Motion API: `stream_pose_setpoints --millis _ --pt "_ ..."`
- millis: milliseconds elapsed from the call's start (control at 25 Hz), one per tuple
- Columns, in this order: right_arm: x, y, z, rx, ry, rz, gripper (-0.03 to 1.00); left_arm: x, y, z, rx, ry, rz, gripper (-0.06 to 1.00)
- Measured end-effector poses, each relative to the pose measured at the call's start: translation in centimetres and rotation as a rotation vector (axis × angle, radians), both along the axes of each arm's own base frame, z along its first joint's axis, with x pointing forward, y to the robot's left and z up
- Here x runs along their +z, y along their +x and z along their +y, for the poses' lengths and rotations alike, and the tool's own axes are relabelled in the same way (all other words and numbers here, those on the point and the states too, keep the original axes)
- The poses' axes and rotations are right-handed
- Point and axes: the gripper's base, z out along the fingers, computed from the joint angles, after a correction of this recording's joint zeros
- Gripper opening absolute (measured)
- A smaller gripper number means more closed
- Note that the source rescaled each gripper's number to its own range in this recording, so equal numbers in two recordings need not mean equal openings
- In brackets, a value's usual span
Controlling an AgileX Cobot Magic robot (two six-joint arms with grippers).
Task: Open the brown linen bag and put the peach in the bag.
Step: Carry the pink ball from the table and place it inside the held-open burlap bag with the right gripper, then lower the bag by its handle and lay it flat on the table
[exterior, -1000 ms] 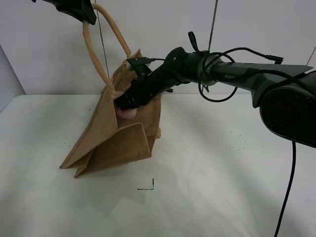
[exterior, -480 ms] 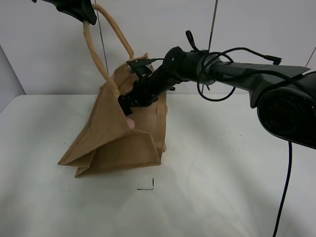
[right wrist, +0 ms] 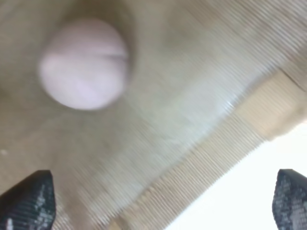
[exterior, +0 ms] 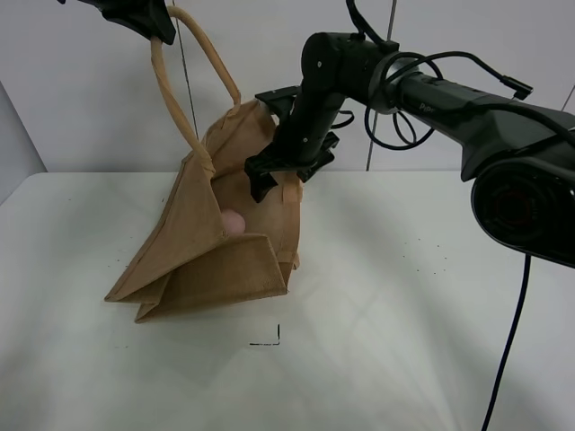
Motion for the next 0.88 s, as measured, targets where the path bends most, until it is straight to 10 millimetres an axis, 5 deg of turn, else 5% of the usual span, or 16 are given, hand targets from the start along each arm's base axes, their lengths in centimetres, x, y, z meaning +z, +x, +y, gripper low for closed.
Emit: stream_pose_setpoints --millis 320,680,880 --pt "-0.1 3.7 -7.4 -0.193 -0.043 -0.01 1.0 0.0 0.0 0.0 0.0 0.0 0.0 0.0" --pt "-0.1 7.2 -20.9 -0.467 -0.055 -0.009 1.0 0.0 0.0 0.0 0.0 0.0 0.0 0.0" --pt "-0.2 7.3 -24.3 -0.53 -0.074 0.008 1.0 0.0 0.0 0.0 0.0 0.0 0.0 0.0"
